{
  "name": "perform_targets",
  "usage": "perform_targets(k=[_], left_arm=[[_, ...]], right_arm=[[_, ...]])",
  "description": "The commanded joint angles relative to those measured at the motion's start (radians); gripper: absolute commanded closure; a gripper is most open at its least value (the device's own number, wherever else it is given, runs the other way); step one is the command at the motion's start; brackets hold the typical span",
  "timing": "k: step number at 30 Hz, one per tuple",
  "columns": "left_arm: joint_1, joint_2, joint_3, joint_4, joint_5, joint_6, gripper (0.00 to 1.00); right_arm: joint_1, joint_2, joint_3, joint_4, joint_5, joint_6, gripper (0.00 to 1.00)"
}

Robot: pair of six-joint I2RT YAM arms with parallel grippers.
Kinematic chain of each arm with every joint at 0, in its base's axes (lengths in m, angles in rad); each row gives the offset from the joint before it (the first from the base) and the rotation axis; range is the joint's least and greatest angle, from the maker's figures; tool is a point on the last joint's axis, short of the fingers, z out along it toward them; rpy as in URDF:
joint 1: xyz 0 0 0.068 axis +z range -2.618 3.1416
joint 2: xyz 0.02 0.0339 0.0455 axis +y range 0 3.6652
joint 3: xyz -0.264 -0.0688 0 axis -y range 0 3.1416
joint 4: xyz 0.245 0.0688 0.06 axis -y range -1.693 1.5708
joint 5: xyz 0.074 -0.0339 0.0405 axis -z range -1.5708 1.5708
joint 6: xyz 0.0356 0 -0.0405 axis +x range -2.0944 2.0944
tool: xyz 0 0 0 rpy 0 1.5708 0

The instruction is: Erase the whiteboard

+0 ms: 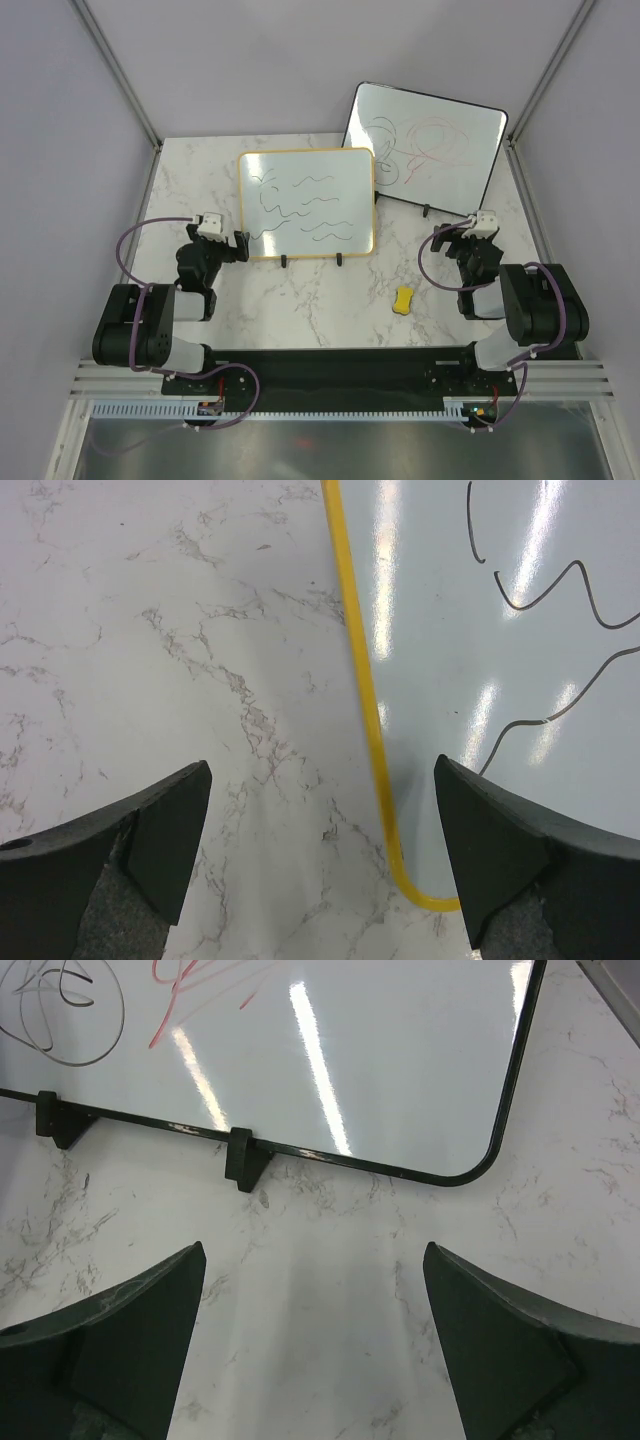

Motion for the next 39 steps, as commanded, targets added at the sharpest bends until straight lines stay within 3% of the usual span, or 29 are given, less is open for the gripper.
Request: perform_targets(k=[1,5,9,11,13,17,18,20,21,22,24,25,28,32,34,39], left_arm=[[0.003,0.002,0.02,0.036,-0.023,-0.023,0.01],[0.003,0.004,0.02,0.037,-0.023,-0.023,0.01],[0.003,0.001,0.02,0.034,-0.02,-0.023,0.01],[0.003,-0.001,0.017,0.045,-0.021,-0.025,0.03],[0.003,-0.069,0.047,-0.021,-0.044,-0.032,0.06],[0.004,-0.246,0.15,-0.398,0.049,-0.022,0.13],[0.003,-0.273,0.155,-0.427,0.137,-0.007,0.13],[0.009,-0.301,0.21,-0.538,0.254,0.033,0.13],[0.009,-0.301,0.251,-0.749,0.335,0.082,0.13],[0.009,-0.297,0.335,-0.847,0.362,0.11,0.13],[0.009,-0.31,0.397,-1.071,0.4,0.168,0.13],[0.009,-0.323,0.443,-1.139,0.413,0.184,0.13],[0.009,-0.332,0.544,-1.335,0.457,0.233,0.12],[0.049,-0.332,0.617,-1.336,0.457,0.233,0.12],[0.082,-0.329,0.637,-1.409,0.477,0.23,0.12],[0.217,-0.234,0.693,-1.399,0.728,0.188,0.11]], right_arm=[[0.011,-0.017,0.027,0.006,-0.014,-0.011,0.02],[0.012,-0.103,0.048,-0.059,-0.026,-0.013,0.02],[0.012,-0.259,0.138,-0.391,0.039,0.013,0.02],[0.011,-0.336,0.192,-0.473,0.163,0.194,0.02],[0.011,-0.374,0.226,-0.59,0.179,0.275,0.02],[0.011,-0.428,0.316,-0.696,-0.032,0.291,0.02],[0.011,-0.436,0.332,-0.746,-0.168,0.286,0.02],[0.014,-0.459,0.364,-0.777,-0.296,0.266,0.02],[0.017,-0.47,0.378,-0.84,-0.34,0.265,0.02],[0.017,-0.48,0.396,-0.889,-0.353,0.262,0.02],[0.078,-0.525,0.454,-1.081,-0.292,0.228,0.04],[0.095,-0.543,0.467,-1.136,-0.189,0.233,0.05],[0.133,-0.608,0.504,-1.369,-0.021,0.317,0.17],[0.192,-0.686,0.51,-1.593,0.174,0.426,0.41],[0.207,-0.7,0.501,-1.684,0.185,0.482,0.44],[0.287,-0.672,0.459,-1.79,0.184,0.547,0.45]])
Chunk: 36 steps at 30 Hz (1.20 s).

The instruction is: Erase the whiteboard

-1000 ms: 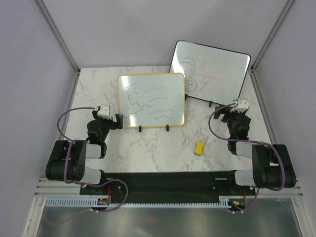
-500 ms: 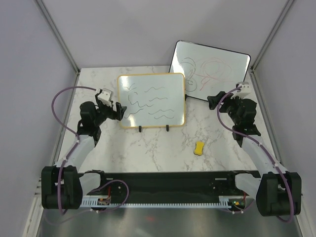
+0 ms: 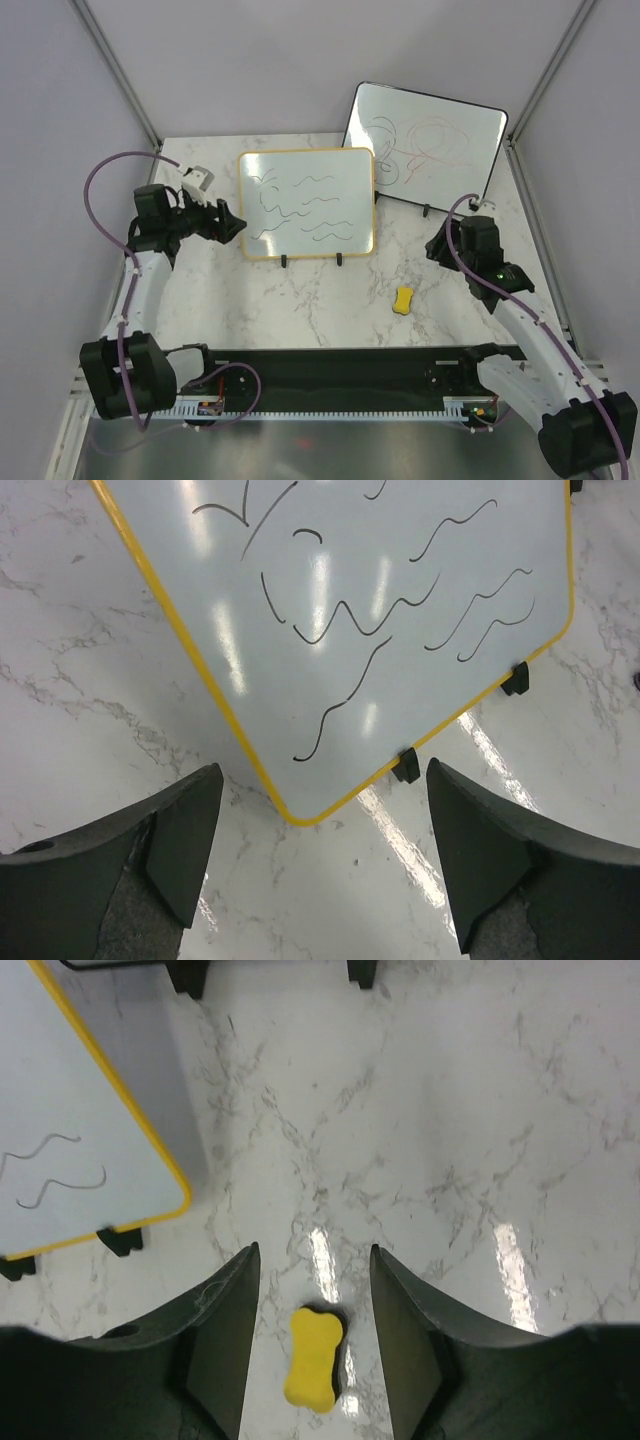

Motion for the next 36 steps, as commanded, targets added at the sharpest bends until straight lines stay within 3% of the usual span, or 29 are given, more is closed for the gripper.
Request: perform_targets(k=[1,4,12,14,22,36], left_arm=[[0.086,0.111,0.094,-0.057,0.213,0.0,0.11],[0.139,0.209,0.159,-0.057,0.213,0.0,0.11],[0.139,0.442,0.255,-0.057,0.213,0.0,0.11],[0.14,0.462,0.269,-0.03,0.408,0.018,0.1],[0.139,0.519,0.265,0.003,0.426,0.015,0.13],[0.114,0.509,0.249,0.004,0.429,0.014,0.13]], right_arm=[[0.063,0.025,-0.024,-0.161,0.059,0.092,0.44],[0.141,0.053,-0.02,-0.192,0.102,0.13,0.41],[0.337,0.191,-0.017,-0.192,0.172,0.236,0.36],[0.366,0.246,-0.003,-0.189,0.182,0.243,0.36],[0.393,0.348,-0.017,-0.137,0.173,0.271,0.38],[0.417,0.369,-0.053,-0.123,0.18,0.296,0.43]])
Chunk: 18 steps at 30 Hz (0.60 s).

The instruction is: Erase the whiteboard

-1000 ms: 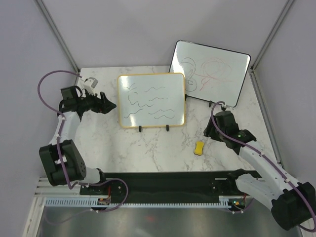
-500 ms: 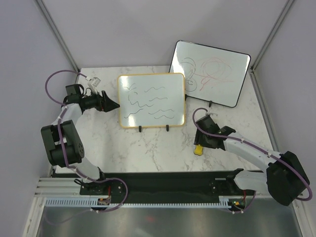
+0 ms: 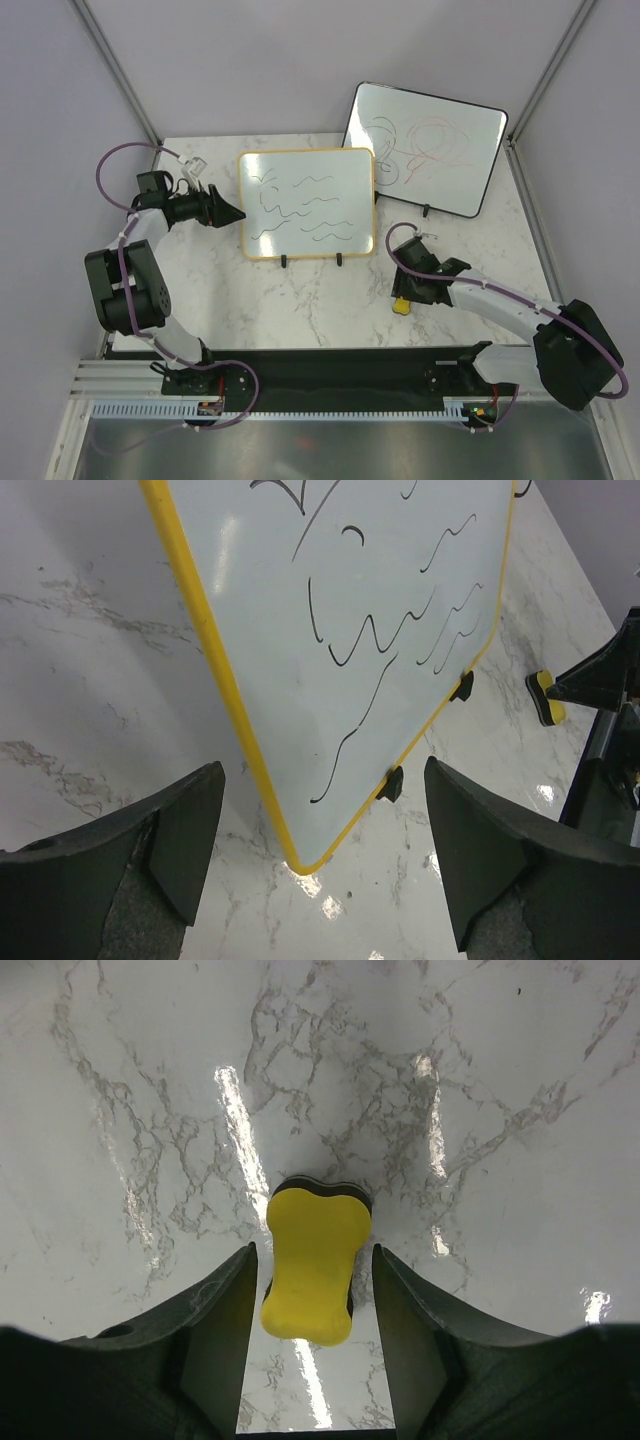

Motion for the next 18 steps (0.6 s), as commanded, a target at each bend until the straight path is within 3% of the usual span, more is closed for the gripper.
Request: perform_targets(k=[1,8,18], left_arm=[[-0.015,-0.015,0.013,0.017,0.045,0.014,0.13],[-0.024,-0.026,0.002,0.017,0.045,0.014,0.13],[-0.033,-0.027,0.002,0.017,0.045,0.014,0.13]], right_arm=[[0.005,0.003,-0.013,0.011,0.025,0.021,0.43],[0.005,0.007,-0.019,0.014,0.036,0.015,0.49],[0.007,0.058,-0.011,0.036,0.018,0.009,0.5]])
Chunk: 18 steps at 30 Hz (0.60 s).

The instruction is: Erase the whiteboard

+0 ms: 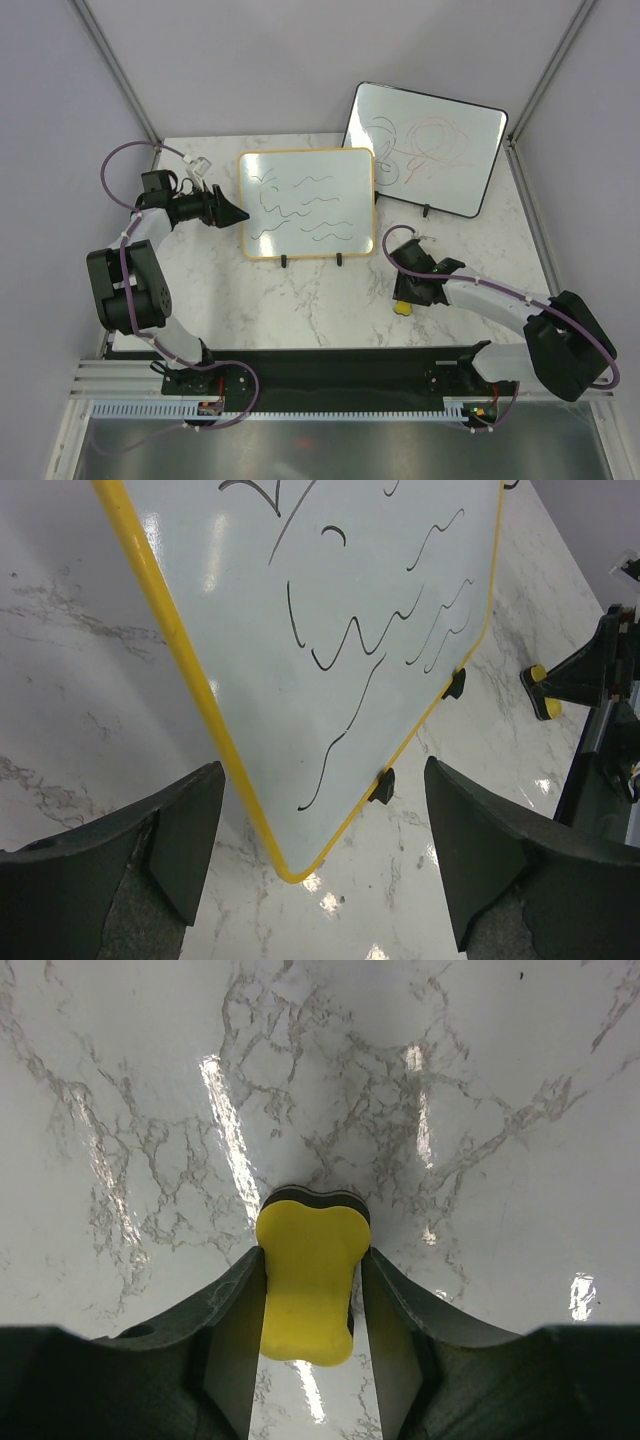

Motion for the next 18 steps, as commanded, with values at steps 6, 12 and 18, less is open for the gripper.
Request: perform_targets(k=[6,12,18], left_arm=[[-0.007,-0.024,0.004,0.017,0.042,0.014,0.13],[-0.004,-0.011,0.017,0.017,0.042,0.014,0.13],[-0.001,-0.031,0.027,0.017,0.042,0.014,0.13]], right_arm=[[0.005,-0.004,0.015,0.019,0.013,-0.002,0.61],[0.008,-0.035,0.025,0.015,0.01,-0.031,0.99],[0.008,-0.104,0.062,0.021,0.023,-0.162,1.0]])
